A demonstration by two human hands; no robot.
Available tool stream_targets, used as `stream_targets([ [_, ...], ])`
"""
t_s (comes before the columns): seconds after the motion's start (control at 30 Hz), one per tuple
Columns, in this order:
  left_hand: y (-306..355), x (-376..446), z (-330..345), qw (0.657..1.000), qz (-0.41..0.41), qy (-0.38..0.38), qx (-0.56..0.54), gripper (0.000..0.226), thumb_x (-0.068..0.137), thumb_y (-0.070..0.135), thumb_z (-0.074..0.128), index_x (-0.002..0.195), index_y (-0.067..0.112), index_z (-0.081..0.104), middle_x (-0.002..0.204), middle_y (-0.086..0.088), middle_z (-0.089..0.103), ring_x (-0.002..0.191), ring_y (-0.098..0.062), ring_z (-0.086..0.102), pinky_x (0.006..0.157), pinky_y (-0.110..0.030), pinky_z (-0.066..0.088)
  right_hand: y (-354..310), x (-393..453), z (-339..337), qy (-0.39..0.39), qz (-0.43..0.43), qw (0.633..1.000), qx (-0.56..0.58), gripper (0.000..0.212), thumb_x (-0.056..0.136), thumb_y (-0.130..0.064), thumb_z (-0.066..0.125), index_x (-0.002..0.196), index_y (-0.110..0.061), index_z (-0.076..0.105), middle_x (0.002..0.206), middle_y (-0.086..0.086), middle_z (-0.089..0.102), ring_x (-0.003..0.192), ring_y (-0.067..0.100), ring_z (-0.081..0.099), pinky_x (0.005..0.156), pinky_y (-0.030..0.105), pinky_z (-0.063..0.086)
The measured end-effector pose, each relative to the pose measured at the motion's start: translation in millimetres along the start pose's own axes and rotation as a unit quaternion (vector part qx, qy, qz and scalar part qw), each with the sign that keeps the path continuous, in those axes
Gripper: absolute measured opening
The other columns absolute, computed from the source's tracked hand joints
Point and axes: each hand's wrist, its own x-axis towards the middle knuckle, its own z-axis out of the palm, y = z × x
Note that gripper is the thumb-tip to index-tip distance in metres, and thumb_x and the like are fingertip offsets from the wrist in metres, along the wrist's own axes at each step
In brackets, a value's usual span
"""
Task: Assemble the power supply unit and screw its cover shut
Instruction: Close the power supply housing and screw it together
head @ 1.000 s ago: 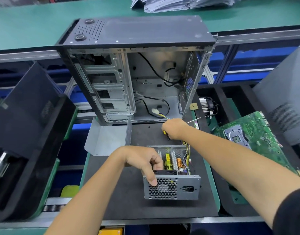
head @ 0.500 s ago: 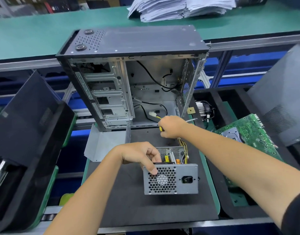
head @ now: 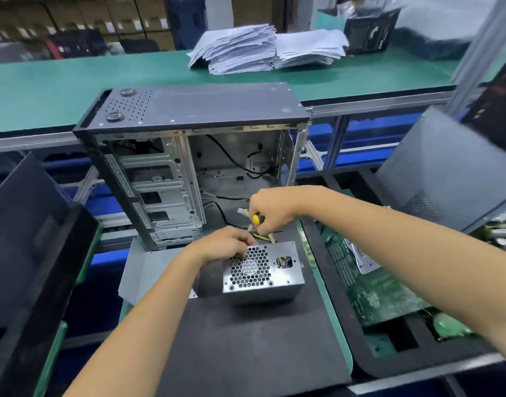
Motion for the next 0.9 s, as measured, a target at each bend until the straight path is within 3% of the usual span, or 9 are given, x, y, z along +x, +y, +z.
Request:
stream_targets([
  [0.1,12.3,2.7,0.9,0.996,0.037,-0.005,0.078,0.044,0.075,-0.009,0.046,0.104,0.02,0.062,0.09,-0.002,0.064,0.061,0.002,0.053,0.056,-0.013,0.04,-0.6,-1.0,2.4,-0.089,0.031,0.996,0.005,0.021,0.078,-0.02,0.064,0.058,-0.015,0.056,0.055,-0.004,0.059,0.053,0.015,0.051,0.055,0.028,0.043],
  [0.2,16.4,7.9,7.8,0.992,0.061,0.052,0.093,0.044,0.073,-0.006,0.046,0.093,0.032,0.056,0.078,0.006,0.058,0.054,-0.007,0.048,0.043,-0.017,0.036,0.6,-0.1,10.4,-0.114,0.037,0.992,0.026,0.025,0.081,-0.016,0.065,0.061,-0.023,0.054,0.057,-0.007,0.061,0.055,0.013,0.055,0.06,0.029,0.047],
  [0.33,7.4,12.3,25.9,0.985,0.103,0.138,0.002,0.033,0.075,-0.002,0.065,0.104,0.011,0.059,0.084,-0.001,0.059,0.071,-0.017,0.051,0.061,-0.02,0.045,5.1,1.1,12.7,-0.103,0.052,0.991,0.066,0.019,0.083,-0.015,0.063,0.064,-0.016,0.06,0.068,0.003,0.067,0.063,0.02,0.058,0.069,0.041,0.053],
  [0.4,3.2,12.1,35.2,0.973,0.124,0.185,-0.062,0.033,0.076,0.007,0.075,0.105,0.011,0.061,0.092,-0.008,0.064,0.077,-0.014,0.054,0.073,-0.027,0.048,8.4,1.8,9.3,-0.081,0.07,0.988,0.111,0.021,0.082,-0.015,0.061,0.062,-0.011,0.06,0.068,0.01,0.065,0.062,0.024,0.054,0.063,0.042,0.047],
  [0.57,-1.7,15.6,47.4,0.935,0.137,0.298,-0.135,0.014,0.079,0.011,0.076,0.082,0.02,0.067,0.073,0.003,0.069,0.063,-0.004,0.057,0.061,-0.014,0.045,12.5,2.8,4.8,-0.038,0.111,0.974,0.194,0.024,0.08,-0.014,0.061,0.057,-0.009,0.057,0.05,0.008,0.048,0.046,0.022,0.038,0.048,0.027,0.03],
  [0.73,-4.4,16.2,50.2,0.92,0.157,0.345,-0.103,0.022,0.084,0.01,0.071,0.072,0.028,0.066,0.065,0.006,0.069,0.064,-0.01,0.062,0.064,-0.02,0.048,12.4,1.9,3.3,-0.03,0.106,0.974,0.196,0.028,0.081,-0.016,0.061,0.056,-0.009,0.053,0.046,0.003,0.046,0.045,0.021,0.039,0.045,0.023,0.032],
  [0.77,-5.0,16.7,49.4,0.92,0.16,0.346,-0.094,0.022,0.085,0.01,0.069,0.072,0.028,0.065,0.064,0.006,0.068,0.062,-0.009,0.061,0.063,-0.02,0.047,12.6,1.3,3.2,-0.007,0.108,0.976,0.187,0.025,0.082,-0.017,0.061,0.06,-0.008,0.052,0.05,0.003,0.047,0.048,0.021,0.039,0.047,0.024,0.032],
  [0.83,-5.4,17.3,47.2,0.92,0.166,0.345,-0.086,0.022,0.087,0.011,0.067,0.072,0.027,0.067,0.062,0.006,0.066,0.058,-0.004,0.056,0.06,-0.016,0.044,10.5,1.9,-0.2,0.121,0.112,0.969,0.182,0.02,0.085,-0.015,0.056,0.07,-0.004,0.052,0.064,0.006,0.049,0.058,0.02,0.04,0.053,0.026,0.034],
  [0.9,-5.5,17.9,46.1,0.922,0.165,0.34,-0.082,0.016,0.088,0.012,0.066,0.078,0.023,0.071,0.064,0.008,0.067,0.06,-0.002,0.057,0.061,-0.014,0.044,6.0,3.2,-10.7,0.296,0.123,0.908,0.272,0.02,0.085,-0.015,0.054,0.073,0.0,0.055,0.067,0.006,0.053,0.057,0.018,0.045,0.053,0.025,0.037],
])
